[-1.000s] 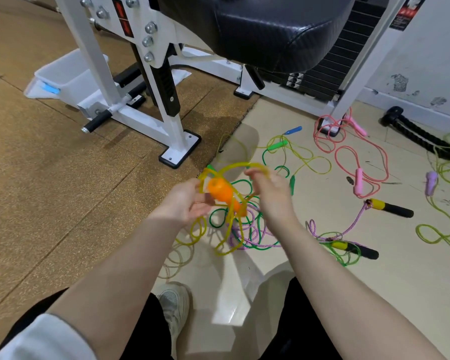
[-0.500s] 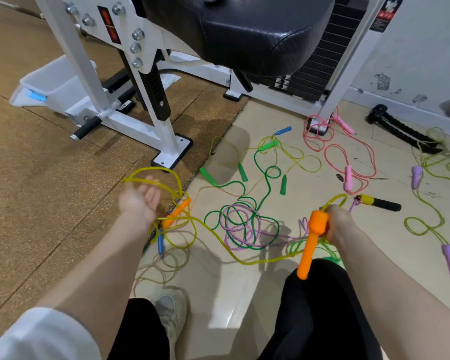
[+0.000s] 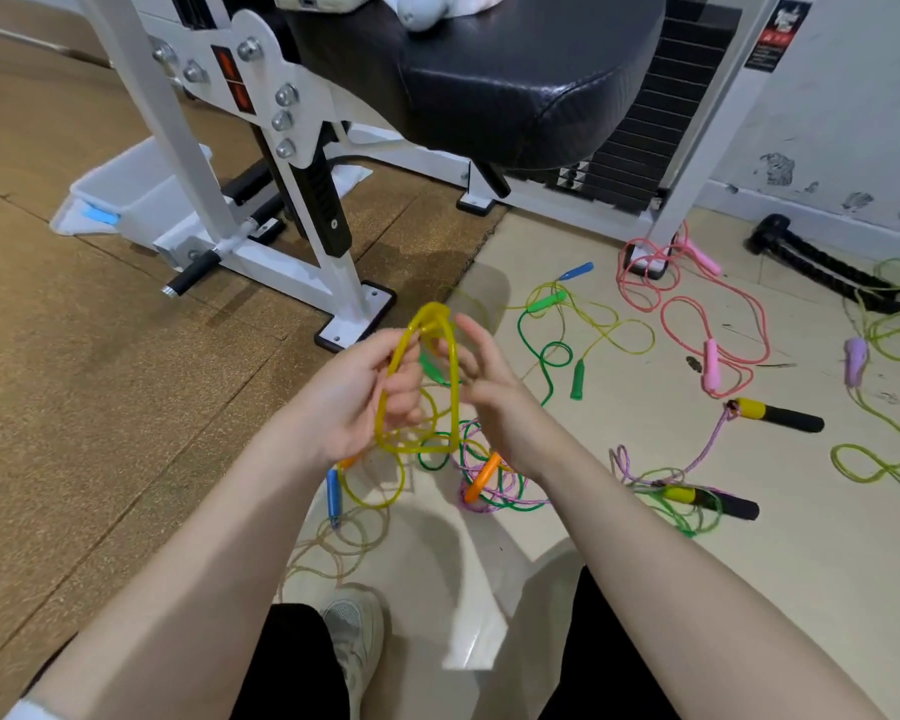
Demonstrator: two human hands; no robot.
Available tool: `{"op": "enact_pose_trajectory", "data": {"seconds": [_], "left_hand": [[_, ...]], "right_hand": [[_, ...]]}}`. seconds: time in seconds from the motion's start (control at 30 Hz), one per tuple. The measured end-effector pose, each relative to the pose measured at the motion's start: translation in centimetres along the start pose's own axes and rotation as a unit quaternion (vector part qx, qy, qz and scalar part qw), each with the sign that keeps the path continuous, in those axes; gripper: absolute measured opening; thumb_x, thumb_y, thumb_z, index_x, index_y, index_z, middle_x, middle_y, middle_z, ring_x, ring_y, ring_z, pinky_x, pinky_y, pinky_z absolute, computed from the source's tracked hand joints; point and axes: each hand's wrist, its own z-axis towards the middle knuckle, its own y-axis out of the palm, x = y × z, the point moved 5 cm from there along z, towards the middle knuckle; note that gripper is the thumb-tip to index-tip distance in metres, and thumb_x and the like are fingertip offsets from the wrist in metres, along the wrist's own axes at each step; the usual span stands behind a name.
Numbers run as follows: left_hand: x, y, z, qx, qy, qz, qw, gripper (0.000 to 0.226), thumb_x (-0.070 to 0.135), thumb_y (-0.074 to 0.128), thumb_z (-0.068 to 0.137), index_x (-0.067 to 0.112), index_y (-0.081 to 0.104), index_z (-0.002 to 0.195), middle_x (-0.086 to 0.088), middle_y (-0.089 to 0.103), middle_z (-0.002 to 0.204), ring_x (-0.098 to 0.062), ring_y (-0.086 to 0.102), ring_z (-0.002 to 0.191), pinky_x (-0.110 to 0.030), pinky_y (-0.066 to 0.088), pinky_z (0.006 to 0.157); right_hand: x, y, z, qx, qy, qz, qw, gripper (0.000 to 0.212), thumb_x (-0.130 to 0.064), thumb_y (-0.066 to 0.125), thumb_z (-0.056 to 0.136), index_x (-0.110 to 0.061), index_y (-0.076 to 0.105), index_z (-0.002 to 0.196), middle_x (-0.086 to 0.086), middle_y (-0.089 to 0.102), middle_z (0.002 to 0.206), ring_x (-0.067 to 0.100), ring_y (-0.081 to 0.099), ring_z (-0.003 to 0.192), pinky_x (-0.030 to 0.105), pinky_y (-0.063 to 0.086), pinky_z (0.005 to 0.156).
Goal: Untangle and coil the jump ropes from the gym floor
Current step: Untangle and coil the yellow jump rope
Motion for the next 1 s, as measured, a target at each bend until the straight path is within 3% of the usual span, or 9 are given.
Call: {"op": "enact_pose_trajectory", "data": {"seconds": [0.1, 0.2, 0.3, 0.37, 0.43, 0.6, 0.7, 0.83, 1.0], "left_hand": [[-0.3, -0.9, -0.6, -0.029, -0.062, 0.076, 0.995, 0.033, 0.029, 0.045, 0.088, 0.017, 0.038, 0.058, 0.007, 0.025, 0.037, -0.001, 0.02, 0.023, -0.01, 0.026, 0.031], [-0.5, -1.6, -0.8, -0.061, -0.065, 0.172, 0.981, 0.032, 0.03, 0.056, 0.082, 0.015, 0.047, 0.055, 0.002, 0.034, 0.041, -0.005, 0.027, 0.026, -0.015, 0.034, 0.037], [-0.9, -1.9, -1.0, -0.108, -0.085, 0.244, 0.96, 0.023, 0.026, 0.07, 0.074, 0.017, 0.056, 0.058, -0.003, 0.047, 0.048, -0.01, 0.043, 0.034, -0.017, 0.041, 0.039], [-1.1, -1.8, -1.0, -0.126, -0.095, 0.276, 0.948, 0.018, 0.024, 0.073, 0.065, 0.014, 0.058, 0.065, -0.002, 0.055, 0.052, -0.009, 0.05, 0.038, -0.017, 0.043, 0.038], [-1.3, -1.5, -0.9, -0.115, -0.085, 0.321, 0.936, 0.017, 0.014, 0.073, 0.074, 0.012, 0.057, 0.069, 0.001, 0.058, 0.053, -0.007, 0.05, 0.037, -0.017, 0.042, 0.037], [-1.6, -1.4, -0.2, -0.026, -0.025, 0.578, 0.815, 0.039, 0.022, 0.078, 0.073, 0.016, 0.04, 0.075, -0.001, 0.048, 0.063, -0.015, 0.046, 0.054, -0.026, 0.037, 0.05], [-1.6, -1.3, 0.0, -0.019, 0.012, 0.476, 0.879, 0.027, 0.014, 0.067, 0.085, 0.013, 0.043, 0.072, -0.004, 0.047, 0.061, -0.011, 0.052, 0.046, -0.023, 0.043, 0.046], [-1.1, -2.1, 0.5, 0.037, 0.058, 0.391, 0.918, 0.031, 0.015, 0.055, 0.093, 0.014, 0.044, 0.064, -0.001, 0.045, 0.049, -0.004, 0.039, 0.037, -0.014, 0.032, 0.039], [-2.4, -1.9, 1.0, 0.043, -0.031, 0.166, 0.985, 0.027, 0.024, 0.05, 0.096, 0.017, 0.043, 0.071, 0.004, 0.029, 0.046, -0.008, 0.029, 0.036, -0.016, 0.033, 0.038]], "right_hand": [[-0.8, 0.2, 0.7, 0.02, 0.012, 0.078, 0.997, 0.067, -0.015, 0.055, 0.074, -0.03, 0.035, 0.137, 0.008, 0.052, 0.122, 0.019, 0.051, 0.115, 0.028, 0.036, 0.098], [-1.2, -0.6, 0.8, 0.041, 0.024, 0.052, 0.998, 0.026, -0.028, 0.049, 0.092, -0.025, 0.057, 0.117, -0.001, 0.056, 0.09, 0.01, 0.052, 0.081, 0.024, 0.041, 0.077], [-1.6, -0.9, 0.4, 0.052, 0.065, 0.033, 0.996, 0.031, -0.035, 0.039, 0.098, -0.018, 0.065, 0.094, -0.001, 0.05, 0.079, 0.011, 0.048, 0.071, 0.025, 0.043, 0.072], [-2.0, -1.0, 0.1, 0.037, 0.077, 0.043, 0.995, 0.021, -0.028, 0.046, 0.097, -0.016, 0.061, 0.088, 0.0, 0.05, 0.077, 0.013, 0.053, 0.068, 0.026, 0.049, 0.068], [-2.5, -0.7, -0.3, 0.018, 0.089, 0.047, 0.995, 0.004, -0.011, 0.055, 0.091, -0.015, 0.055, 0.09, 0.001, 0.054, 0.073, 0.015, 0.06, 0.063, 0.023, 0.052, 0.056], [-2.4, -0.2, -0.5, 0.016, 0.052, -0.112, 0.992, 0.042, 0.019, 0.044, 0.084, -0.015, 0.043, 0.107, 0.007, 0.053, 0.082, 0.012, 0.063, 0.054, 0.02, 0.049, 0.048], [-2.5, -1.3, -0.7, 0.058, 0.012, -0.071, 0.996, 0.042, 0.013, 0.03, 0.093, -0.021, 0.034, 0.118, 0.006, 0.055, 0.099, 0.017, 0.068, 0.067, 0.025, 0.054, 0.053], [-2.0, -2.4, -1.3, 0.112, -0.036, 0.108, 0.987, 0.037, 0.005, 0.029, 0.099, -0.026, 0.03, 0.119, 0.007, 0.057, 0.11, 0.026, 0.07, 0.07, 0.028, 0.055, 0.049], [-0.2, -2.6, -0.6, 0.197, 0.01, 0.275, 0.941, 0.05, 0.005, 0.031, 0.098, -0.026, 0.03, 0.137, 0.006, 0.064, 0.103, 0.023, 0.063, 0.057, 0.014, 0.031, 0.03]]}}
